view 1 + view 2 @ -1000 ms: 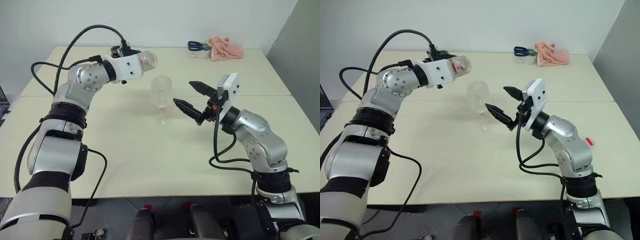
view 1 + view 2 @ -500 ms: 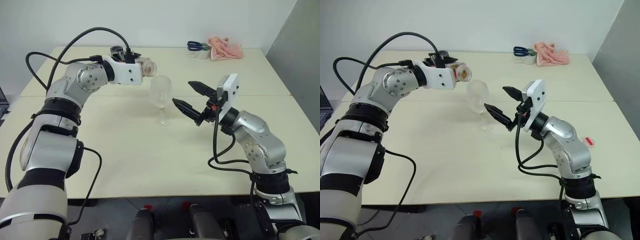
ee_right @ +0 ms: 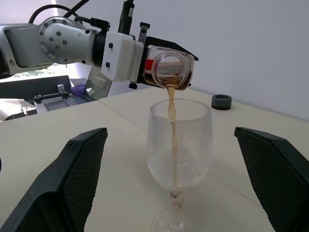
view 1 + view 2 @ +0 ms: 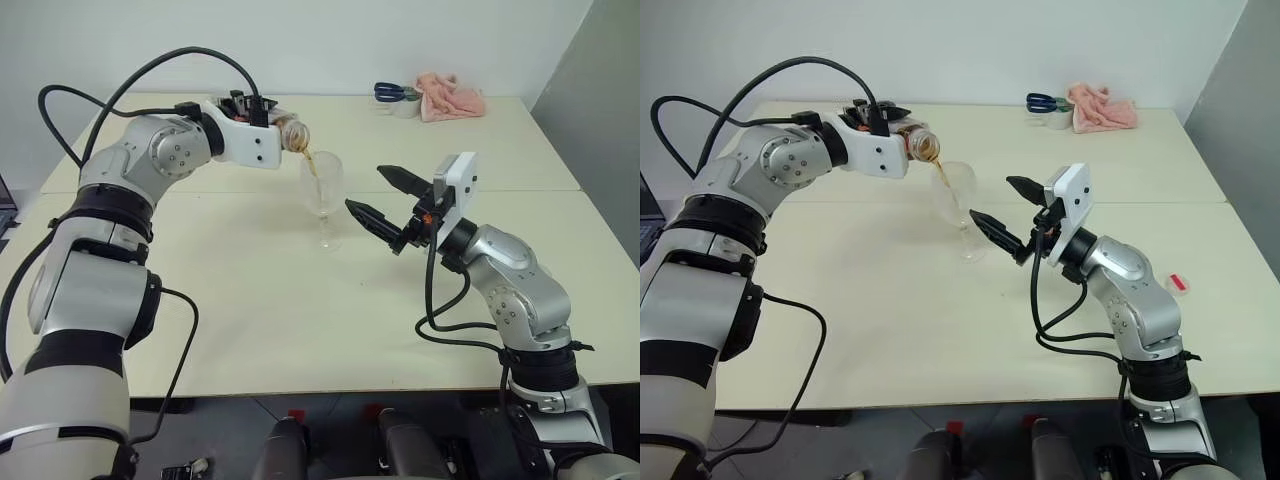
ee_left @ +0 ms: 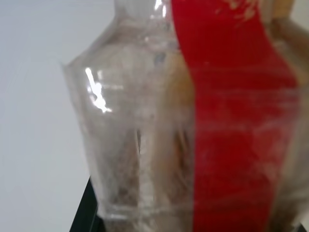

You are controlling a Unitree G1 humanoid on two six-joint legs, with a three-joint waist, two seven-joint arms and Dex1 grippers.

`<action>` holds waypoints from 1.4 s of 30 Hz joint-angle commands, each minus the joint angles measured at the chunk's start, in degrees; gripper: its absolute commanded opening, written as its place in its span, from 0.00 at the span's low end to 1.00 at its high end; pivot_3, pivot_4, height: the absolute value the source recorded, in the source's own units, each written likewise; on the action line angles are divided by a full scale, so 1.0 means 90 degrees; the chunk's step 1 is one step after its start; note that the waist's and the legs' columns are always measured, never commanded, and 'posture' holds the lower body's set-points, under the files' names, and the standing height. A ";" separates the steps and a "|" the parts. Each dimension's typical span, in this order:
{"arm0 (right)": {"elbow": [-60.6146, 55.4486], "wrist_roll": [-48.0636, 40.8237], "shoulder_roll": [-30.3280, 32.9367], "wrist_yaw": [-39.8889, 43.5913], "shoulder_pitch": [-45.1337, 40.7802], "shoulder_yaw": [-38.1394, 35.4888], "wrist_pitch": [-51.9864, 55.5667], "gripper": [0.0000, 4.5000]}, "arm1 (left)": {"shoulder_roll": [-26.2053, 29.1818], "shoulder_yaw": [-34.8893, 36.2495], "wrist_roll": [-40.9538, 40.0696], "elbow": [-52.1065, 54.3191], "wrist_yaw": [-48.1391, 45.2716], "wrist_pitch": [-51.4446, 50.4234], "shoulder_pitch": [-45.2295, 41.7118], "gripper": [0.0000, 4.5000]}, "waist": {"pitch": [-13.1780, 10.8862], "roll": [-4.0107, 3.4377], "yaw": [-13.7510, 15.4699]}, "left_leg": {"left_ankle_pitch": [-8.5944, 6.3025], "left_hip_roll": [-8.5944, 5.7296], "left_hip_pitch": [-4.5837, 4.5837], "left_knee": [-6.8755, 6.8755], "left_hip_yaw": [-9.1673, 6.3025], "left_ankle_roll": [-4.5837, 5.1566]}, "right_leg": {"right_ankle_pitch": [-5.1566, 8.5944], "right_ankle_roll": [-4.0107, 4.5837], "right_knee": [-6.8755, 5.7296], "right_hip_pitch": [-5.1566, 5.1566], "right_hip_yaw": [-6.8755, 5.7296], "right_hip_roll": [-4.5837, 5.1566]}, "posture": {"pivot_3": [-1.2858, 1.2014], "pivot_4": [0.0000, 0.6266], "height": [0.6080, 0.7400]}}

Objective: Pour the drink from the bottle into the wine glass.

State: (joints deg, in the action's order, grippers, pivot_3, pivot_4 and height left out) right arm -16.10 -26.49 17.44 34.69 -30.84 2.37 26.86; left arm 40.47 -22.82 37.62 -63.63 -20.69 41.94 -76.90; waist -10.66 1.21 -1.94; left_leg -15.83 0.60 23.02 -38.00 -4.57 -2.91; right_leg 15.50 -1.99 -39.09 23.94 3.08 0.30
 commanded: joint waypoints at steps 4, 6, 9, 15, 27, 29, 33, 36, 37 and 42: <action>-0.0174 -0.0009 -0.0021 -0.0018 -0.0090 -0.0069 -0.0173 1.00 | 0.0148 -0.0053 0.0150 0.0054 0.0279 0.0163 -0.0426 0.37 | 0.0000 0.0000 0.0000 | 0.0000 -0.0001 0.0000 0.0000 0.0001 0.0000 | 0.0000 0.0000 0.0000 0.0000 0.0000 0.0000 | 0.52 0.24 1.00; -0.0176 -0.0007 -0.0020 -0.0021 -0.0089 -0.0069 -0.0168 1.00 | 0.0153 -0.0088 0.0195 0.0037 0.0319 0.0195 -0.0461 0.37 | 0.0000 0.0000 0.0000 | 0.0000 -0.0001 0.0000 0.0000 0.0000 0.0000 | 0.0000 0.0000 0.0000 0.0000 0.0000 0.0000 | 0.52 0.24 1.00; -0.0179 -0.0004 -0.0017 -0.0020 -0.0090 -0.0066 -0.0165 1.00 | 0.0161 -0.0141 0.0237 0.0008 0.0370 0.0215 -0.0509 0.37 | 0.0000 0.0000 -0.0001 | 0.0000 -0.0001 0.0000 -0.0001 0.0001 0.0000 | 0.0000 0.0000 -0.0002 0.0000 0.0001 0.0000 | 0.52 0.24 1.00; -0.0166 -0.0001 -0.0030 -0.0013 -0.0104 -0.0057 -0.0177 1.00 | 0.0195 -0.0230 0.0397 -0.0056 0.0491 0.0241 -0.0575 0.37 | 0.0000 0.0000 -0.0003 | 0.0000 -0.0001 0.0000 -0.0004 0.0001 0.0000 | 0.0000 0.0000 -0.0005 0.0000 0.0001 0.0000 | 0.52 0.24 1.00; -0.0164 -0.0010 -0.0053 0.0007 -0.0120 -0.0048 -0.0176 1.00 | 0.0282 -0.0497 0.0750 -0.0227 0.0895 0.0284 -0.0785 0.37 | 0.0000 0.0000 -0.0004 | 0.0000 -0.0002 0.0000 -0.0006 0.0001 0.0000 | -0.0001 0.0001 -0.0009 0.0000 0.0001 0.0001 | 0.52 0.24 1.00; -0.0165 -0.0007 -0.0061 0.0002 -0.0122 -0.0050 -0.0176 1.00 | 0.0294 -0.0540 0.0798 -0.0235 0.0948 0.0285 -0.0820 0.37 | 0.0000 0.0000 -0.0004 | 0.0000 -0.0002 -0.0001 -0.0007 0.0001 0.0000 | -0.0001 0.0001 -0.0011 0.0001 0.0001 0.0001 | 0.52 0.24 1.00; -0.0167 0.0013 -0.0057 0.0003 -0.0117 -0.0047 -0.0179 1.00 | 0.0304 -0.0605 0.0895 -0.0278 0.1042 0.0279 -0.0875 0.37 | 0.0000 0.0000 -0.0004 | 0.0000 -0.0002 0.0000 -0.0009 0.0001 0.0000 | -0.0001 0.0001 -0.0013 0.0001 0.0001 0.0001 | 0.52 0.24 1.00; -0.0167 0.0017 -0.0065 0.0003 -0.0112 -0.0052 -0.0171 1.00 | 0.0300 -0.0613 0.0915 -0.0298 0.1065 0.0285 -0.0889 0.37 | 0.0000 0.0000 -0.0005 | 0.0000 -0.0002 -0.0001 -0.0009 0.0001 0.0000 | -0.0001 0.0001 -0.0015 0.0001 0.0001 0.0001 | 0.52 0.24 1.00; -0.0167 0.0019 -0.0067 0.0003 -0.0111 -0.0054 -0.0169 1.00 | 0.0298 -0.0616 0.0919 -0.0305 0.1072 0.0286 -0.0892 0.37 | 0.0000 0.0000 -0.0005 | 0.0000 -0.0002 -0.0001 -0.0010 0.0001 0.0000 | -0.0001 0.0001 -0.0015 0.0001 0.0001 0.0001 | 0.52 0.24 1.00; -0.0170 0.0017 -0.0068 0.0004 -0.0109 -0.0059 -0.0163 1.00 | 0.0270 -0.0629 0.0889 -0.0340 0.1080 0.0282 -0.0909 0.37 | 0.0000 0.0000 -0.0005 | 0.0001 -0.0002 -0.0001 -0.0012 0.0001 0.0000 | -0.0001 0.0001 -0.0023 0.0002 0.0001 0.0001 | 0.52 0.24 1.00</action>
State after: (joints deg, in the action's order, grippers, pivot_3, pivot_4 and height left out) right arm -16.05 -26.03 16.99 34.78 -30.85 2.37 26.81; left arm 41.91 -28.96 46.07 -67.31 -11.92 44.28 -82.25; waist -10.65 1.21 -1.99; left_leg -15.82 0.58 23.01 -38.12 -4.56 -2.92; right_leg 15.49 -1.98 -39.32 23.96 3.09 0.31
